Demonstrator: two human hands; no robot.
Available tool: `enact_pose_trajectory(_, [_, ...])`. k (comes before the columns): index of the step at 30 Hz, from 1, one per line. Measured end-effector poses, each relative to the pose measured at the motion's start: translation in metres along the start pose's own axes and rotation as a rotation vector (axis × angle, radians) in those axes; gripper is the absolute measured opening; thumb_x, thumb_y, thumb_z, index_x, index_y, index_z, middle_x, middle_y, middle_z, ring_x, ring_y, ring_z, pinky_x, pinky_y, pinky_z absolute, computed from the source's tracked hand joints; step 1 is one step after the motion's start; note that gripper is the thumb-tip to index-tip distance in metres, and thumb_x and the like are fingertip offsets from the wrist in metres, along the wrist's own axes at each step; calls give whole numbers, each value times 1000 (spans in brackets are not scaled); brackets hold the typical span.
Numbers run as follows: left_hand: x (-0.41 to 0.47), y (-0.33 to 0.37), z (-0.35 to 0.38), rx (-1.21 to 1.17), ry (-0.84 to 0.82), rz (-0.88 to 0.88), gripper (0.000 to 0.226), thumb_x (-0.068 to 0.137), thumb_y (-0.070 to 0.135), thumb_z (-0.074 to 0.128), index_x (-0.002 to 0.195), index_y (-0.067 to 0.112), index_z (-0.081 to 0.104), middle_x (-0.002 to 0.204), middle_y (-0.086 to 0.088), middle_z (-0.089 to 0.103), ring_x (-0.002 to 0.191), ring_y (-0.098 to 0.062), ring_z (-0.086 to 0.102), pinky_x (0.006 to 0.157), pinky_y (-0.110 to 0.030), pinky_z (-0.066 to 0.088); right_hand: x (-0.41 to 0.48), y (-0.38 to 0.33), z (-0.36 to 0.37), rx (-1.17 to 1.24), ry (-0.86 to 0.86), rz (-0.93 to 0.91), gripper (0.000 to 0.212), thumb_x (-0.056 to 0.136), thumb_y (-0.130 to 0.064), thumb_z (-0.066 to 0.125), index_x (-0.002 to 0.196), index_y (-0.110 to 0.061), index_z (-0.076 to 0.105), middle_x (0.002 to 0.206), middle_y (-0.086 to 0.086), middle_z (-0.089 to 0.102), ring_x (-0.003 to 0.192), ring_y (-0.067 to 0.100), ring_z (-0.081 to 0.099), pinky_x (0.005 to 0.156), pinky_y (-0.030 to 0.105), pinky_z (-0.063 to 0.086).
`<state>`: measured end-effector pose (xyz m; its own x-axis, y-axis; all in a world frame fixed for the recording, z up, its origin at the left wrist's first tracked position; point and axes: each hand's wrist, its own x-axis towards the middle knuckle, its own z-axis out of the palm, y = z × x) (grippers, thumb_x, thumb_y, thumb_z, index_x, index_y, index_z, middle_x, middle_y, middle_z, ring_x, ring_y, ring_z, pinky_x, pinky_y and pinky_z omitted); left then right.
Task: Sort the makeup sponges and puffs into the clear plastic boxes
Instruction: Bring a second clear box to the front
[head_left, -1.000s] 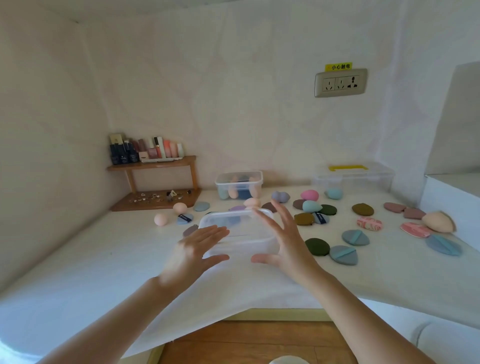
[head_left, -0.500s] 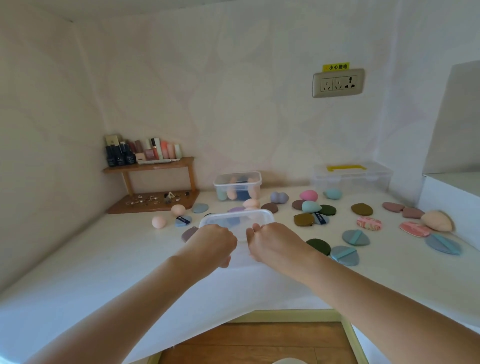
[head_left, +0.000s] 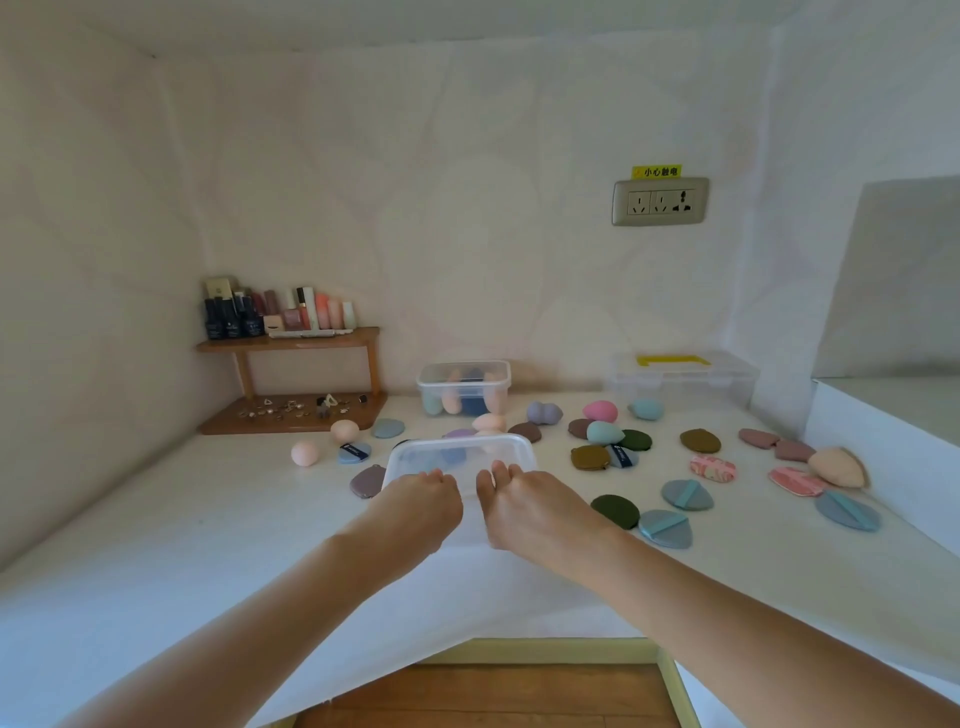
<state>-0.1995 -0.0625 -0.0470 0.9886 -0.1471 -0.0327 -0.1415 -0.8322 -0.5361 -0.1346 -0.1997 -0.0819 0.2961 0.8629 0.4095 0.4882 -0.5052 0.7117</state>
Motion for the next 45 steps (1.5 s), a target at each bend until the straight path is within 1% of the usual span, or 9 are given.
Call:
enact_pose_trajectory(4, [-18, -19, 25, -224, 127, 60, 60, 98, 7, 37, 150, 11, 7, 158, -6, 9, 143, -18, 21, 112, -27, 25, -3, 5, 9, -22, -6, -69, 41, 50, -25, 87, 86, -10, 75, 62, 2, 66, 45, 15, 59, 34, 19, 32])
enact_pose_trajectory(12, [-28, -35, 56, -796, 525, 60, 55, 88, 59, 37, 128, 27, 57, 132, 11, 54, 122, -5, 49, 100, -7, 30, -9, 17, 13, 376, 195, 62, 39, 89, -39, 39, 90, -16, 71, 76, -1, 71, 45, 15, 62, 31, 21, 42])
enact_pose_trajectory(14, [-27, -37, 54, -851, 600, 63, 58, 89, 61, 35, 120, 22, 64, 121, 12, 61, 113, -2, 53, 97, -5, 34, -12, 18, 13, 642, 274, 191, 30, 85, -37, 60, 106, -18, 68, 89, -1, 73, 60, 19, 68, 43, 26, 51])
enact_pose_trajectory(19, [-23, -49, 30, -1003, 687, -69, 25, 93, 21, 55, 115, 18, 66, 103, 21, 58, 94, 22, 47, 76, 6, 33, -16, 21, 32, 1489, 38, 811, 90, 71, -58, 70, 144, -24, 31, 140, -15, 41, 126, 5, 44, 99, 26, 39])
enact_pose_trajectory(26, [21, -96, 17, -1163, 740, -393, 30, 91, 43, 54, 68, 24, 57, 58, 7, 56, 53, -7, 51, 52, -28, 38, -11, 13, 42, 1672, -207, 882, 50, 92, -39, 56, 137, -20, 48, 130, -5, 56, 122, 12, 51, 103, 32, 43])
enact_pose_trajectory(29, [53, -124, 28, -1299, 772, -553, 32, 92, 45, 51, 101, 15, 57, 88, -6, 68, 71, -22, 65, 68, -38, 54, -10, 5, 44, 1751, -183, 926, 49, 90, -45, 54, 134, -22, 53, 122, -1, 63, 111, 17, 61, 98, 41, 50])
enact_pose_trajectory(34, [86, -132, 77, -1366, 573, -823, 17, 92, 19, 54, 105, 9, 50, 102, -14, 62, 86, -29, 63, 77, -42, 54, -10, -3, 51, 1799, -120, 951, 60, 68, -65, 50, 114, -28, 65, 106, -6, 69, 102, 26, 63, 96, 48, 50])
enact_pose_trajectory(40, [94, -122, 117, -1151, 267, -734, 23, 94, 13, 51, 110, 17, 69, 105, -3, 69, 64, -11, 57, 47, -19, 37, -9, -4, 58, 1802, -109, 938, 49, 70, -66, 48, 102, -35, 67, 103, 11, 67, 99, 26, 63, 95, 48, 49])
enact_pose_trajectory(45, [94, -130, 108, -1175, 293, -667, 27, 95, 19, 48, 115, 16, 67, 109, -7, 69, 71, -12, 58, 55, -20, 41, -10, -6, 56, 1790, -91, 939, 43, 73, -66, 48, 97, -37, 68, 105, 20, 64, 99, 30, 63, 94, 54, 48])
